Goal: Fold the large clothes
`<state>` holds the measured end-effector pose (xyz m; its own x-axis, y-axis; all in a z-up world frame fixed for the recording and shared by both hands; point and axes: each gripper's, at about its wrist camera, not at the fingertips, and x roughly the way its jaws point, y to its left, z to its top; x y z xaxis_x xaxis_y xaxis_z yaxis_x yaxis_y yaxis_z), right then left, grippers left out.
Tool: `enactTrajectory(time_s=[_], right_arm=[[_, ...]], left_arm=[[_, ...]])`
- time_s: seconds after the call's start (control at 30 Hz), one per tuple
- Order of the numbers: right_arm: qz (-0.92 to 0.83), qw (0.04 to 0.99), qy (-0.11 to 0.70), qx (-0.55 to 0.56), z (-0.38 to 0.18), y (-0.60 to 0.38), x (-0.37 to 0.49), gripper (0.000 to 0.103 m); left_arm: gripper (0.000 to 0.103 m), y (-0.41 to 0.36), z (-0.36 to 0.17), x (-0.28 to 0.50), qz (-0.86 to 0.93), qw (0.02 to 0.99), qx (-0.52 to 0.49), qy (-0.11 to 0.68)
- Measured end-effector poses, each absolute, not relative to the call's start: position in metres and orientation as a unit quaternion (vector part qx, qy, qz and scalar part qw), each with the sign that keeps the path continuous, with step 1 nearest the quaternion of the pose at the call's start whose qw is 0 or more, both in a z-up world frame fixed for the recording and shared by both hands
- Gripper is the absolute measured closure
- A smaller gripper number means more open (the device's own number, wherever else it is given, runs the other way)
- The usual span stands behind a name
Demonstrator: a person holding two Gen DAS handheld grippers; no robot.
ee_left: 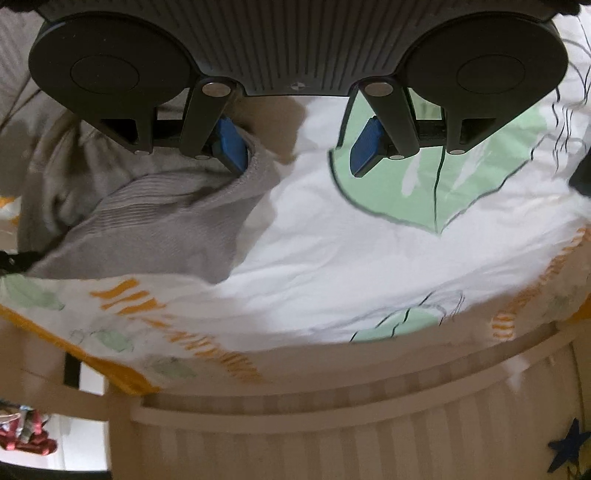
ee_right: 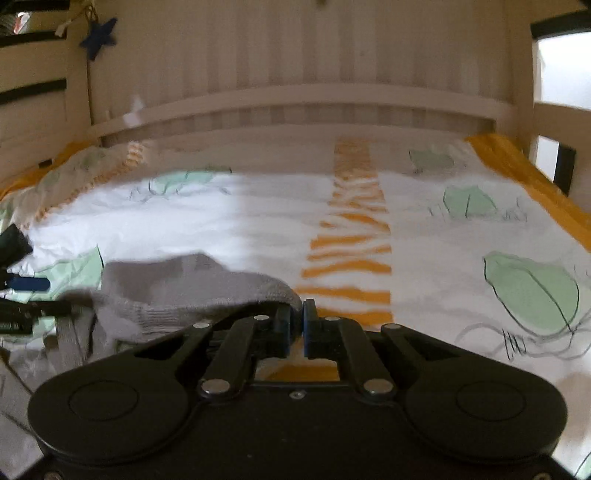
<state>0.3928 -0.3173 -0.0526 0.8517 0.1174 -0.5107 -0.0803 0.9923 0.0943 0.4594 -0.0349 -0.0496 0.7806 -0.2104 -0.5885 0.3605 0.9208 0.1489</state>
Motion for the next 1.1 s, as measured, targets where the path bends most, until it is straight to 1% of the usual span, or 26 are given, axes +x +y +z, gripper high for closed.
enactTrajectory(time_s=[0.13,0.2,0.37,0.43,0.5,0.53,0.57,0.6,0.63,0.67,0.83,0.9,0.97,1.03,1.07,1.1], right_arm=[[0.075,0.954,0.291,0.021,-0.068,-0.318,0.383,0.092],[0.086,0.952,0.294,0.014,-0.072,-0.315,0.376,0.089],[0.111,0.949,0.295,-0.014,-0.078,-0.303,0.366,0.083],[0.112,0.95,0.292,-0.023,-0.077,-0.3,0.363,0.081],[0.11,0.951,0.288,-0.023,-0.074,-0.3,0.363,0.079],[0.106,0.952,0.287,-0.025,-0.073,-0.3,0.362,0.077],[0.102,0.953,0.285,-0.028,-0.072,-0.3,0.362,0.066],[0.1,0.953,0.283,-0.031,-0.071,-0.3,0.363,0.053],[0.101,0.954,0.282,-0.032,-0.071,-0.299,0.364,0.048],[0.103,0.954,0.28,-0.032,-0.07,-0.298,0.365,0.046],[0.101,0.957,0.271,-0.035,-0.065,-0.289,0.375,0.046],[0.101,0.957,0.268,-0.036,-0.063,-0.285,0.38,0.046],[0.102,0.957,0.27,-0.041,-0.062,-0.281,0.386,0.046],[0.102,0.954,0.277,-0.05,-0.064,-0.277,0.391,0.05],[0.099,0.953,0.281,-0.056,-0.064,-0.276,0.394,0.056],[0.097,0.952,0.285,-0.058,-0.064,-0.276,0.396,0.072]], left_arm=[[0.042,-0.021,-0.058,0.457,-0.137,0.934,0.113,0.31],[0.041,-0.013,-0.06,0.455,-0.127,0.936,0.095,0.314],[0.041,0.008,-0.061,0.455,-0.114,0.934,-0.008,0.338],[0.041,0.008,-0.059,0.452,-0.113,0.936,-0.003,0.334],[0.042,-0.001,-0.053,0.443,-0.121,0.942,0.044,0.308],[0.042,-0.009,-0.051,0.437,-0.13,0.945,0.079,0.29],[0.042,-0.018,-0.048,0.431,-0.14,0.945,0.122,0.269],[0.042,-0.026,-0.046,0.427,-0.152,0.943,0.155,0.253],[0.042,-0.032,-0.046,0.424,-0.164,0.939,0.178,0.243],[0.042,-0.039,-0.045,0.423,-0.175,0.935,0.199,0.237],[0.042,-0.055,-0.044,0.425,-0.188,0.928,0.226,0.228],[0.046,-0.059,-0.046,0.427,-0.197,0.923,0.24,0.228],[0.071,-0.063,-0.053,0.433,-0.216,0.91,0.256,0.245],[0.073,-0.066,-0.059,0.436,-0.223,0.896,0.281,0.261],[0.079,-0.065,-0.061,0.436,-0.227,0.894,0.288,0.258],[0.084,-0.064,-0.061,0.436,-0.227,0.893,0.294,0.254]])
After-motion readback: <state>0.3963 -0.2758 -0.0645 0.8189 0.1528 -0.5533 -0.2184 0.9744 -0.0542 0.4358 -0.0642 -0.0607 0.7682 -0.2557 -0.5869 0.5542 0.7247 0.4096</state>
